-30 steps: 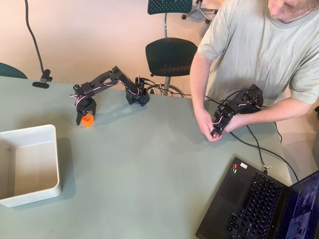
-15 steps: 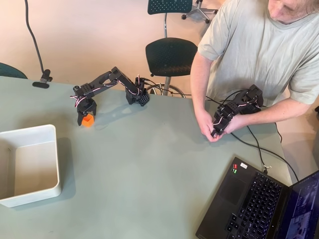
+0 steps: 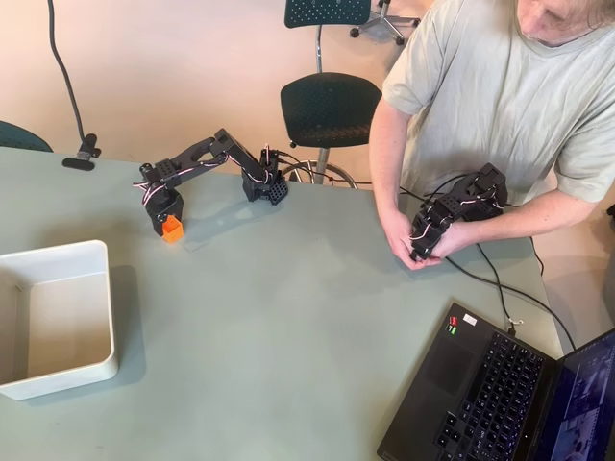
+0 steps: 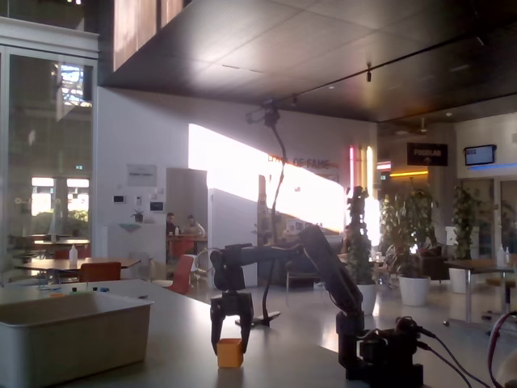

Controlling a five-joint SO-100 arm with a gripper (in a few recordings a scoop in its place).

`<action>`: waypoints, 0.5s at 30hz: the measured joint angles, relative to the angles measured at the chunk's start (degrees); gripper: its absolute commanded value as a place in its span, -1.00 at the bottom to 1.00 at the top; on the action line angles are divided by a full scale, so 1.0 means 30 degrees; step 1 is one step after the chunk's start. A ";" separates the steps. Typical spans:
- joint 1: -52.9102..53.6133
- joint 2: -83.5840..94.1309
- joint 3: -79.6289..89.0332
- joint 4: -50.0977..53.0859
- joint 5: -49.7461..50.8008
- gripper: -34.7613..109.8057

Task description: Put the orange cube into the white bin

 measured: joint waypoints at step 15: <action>0.0176 -0.0029 -0.1143 -0.1523 0.0000 -0.31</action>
